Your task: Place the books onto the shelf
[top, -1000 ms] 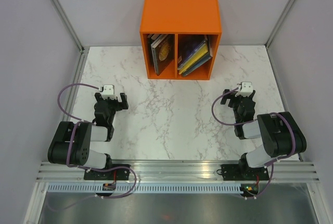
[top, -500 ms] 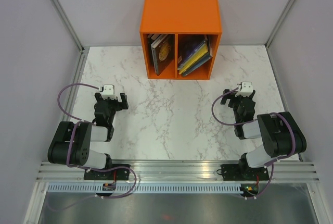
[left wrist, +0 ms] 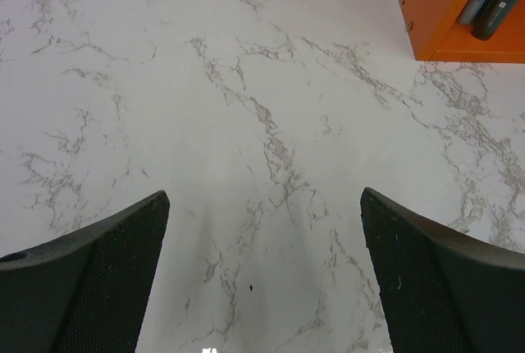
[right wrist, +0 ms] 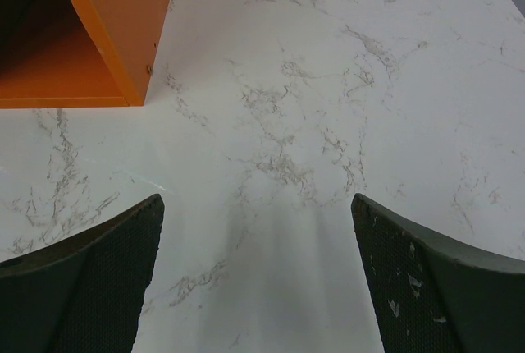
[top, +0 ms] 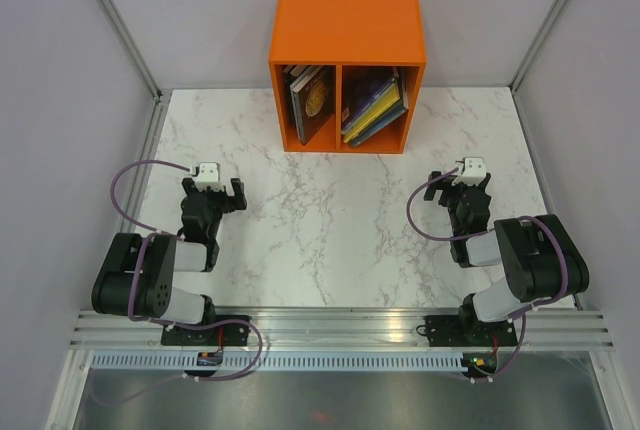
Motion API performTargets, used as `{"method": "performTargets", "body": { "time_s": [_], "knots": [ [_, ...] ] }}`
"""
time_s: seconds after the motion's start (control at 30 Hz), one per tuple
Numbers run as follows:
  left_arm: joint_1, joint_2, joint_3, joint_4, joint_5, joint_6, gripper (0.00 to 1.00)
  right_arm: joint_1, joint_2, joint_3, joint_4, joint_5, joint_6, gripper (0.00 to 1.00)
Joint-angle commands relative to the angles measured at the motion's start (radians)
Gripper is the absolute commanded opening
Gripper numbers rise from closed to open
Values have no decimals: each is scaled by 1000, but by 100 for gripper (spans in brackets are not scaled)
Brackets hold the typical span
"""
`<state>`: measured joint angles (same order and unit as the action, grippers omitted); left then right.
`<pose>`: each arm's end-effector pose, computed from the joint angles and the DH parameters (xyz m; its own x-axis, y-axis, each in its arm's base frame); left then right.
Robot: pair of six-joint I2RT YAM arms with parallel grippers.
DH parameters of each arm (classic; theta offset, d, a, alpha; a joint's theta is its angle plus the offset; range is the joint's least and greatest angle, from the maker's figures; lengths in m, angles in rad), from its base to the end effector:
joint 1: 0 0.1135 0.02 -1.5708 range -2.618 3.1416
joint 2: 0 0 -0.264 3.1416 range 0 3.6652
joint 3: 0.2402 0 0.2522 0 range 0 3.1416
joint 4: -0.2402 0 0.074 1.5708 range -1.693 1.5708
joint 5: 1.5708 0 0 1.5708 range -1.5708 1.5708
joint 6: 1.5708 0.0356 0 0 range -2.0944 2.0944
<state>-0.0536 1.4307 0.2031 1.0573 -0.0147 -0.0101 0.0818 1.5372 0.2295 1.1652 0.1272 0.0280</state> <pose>0.2298 -0.0118 0.1459 -0.1696 -0.0010 -0.9855 0.0374 0.9993 -0.0075 0.2405 0.0152 0.1409 -0.1402 0.0164 -0.9900 0.0481 0.9988 0.0097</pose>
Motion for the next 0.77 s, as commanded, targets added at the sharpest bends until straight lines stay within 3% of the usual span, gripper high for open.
{"method": "performTargets", "body": {
  "time_s": [0.0, 0.73],
  "knots": [
    [3, 2, 21, 72, 10, 9, 100, -5, -3, 13, 19, -31, -11, 98],
    [3, 4, 21, 72, 10, 9, 100, -19, -2, 22, 5, -27, 4, 98]
  ]
}}
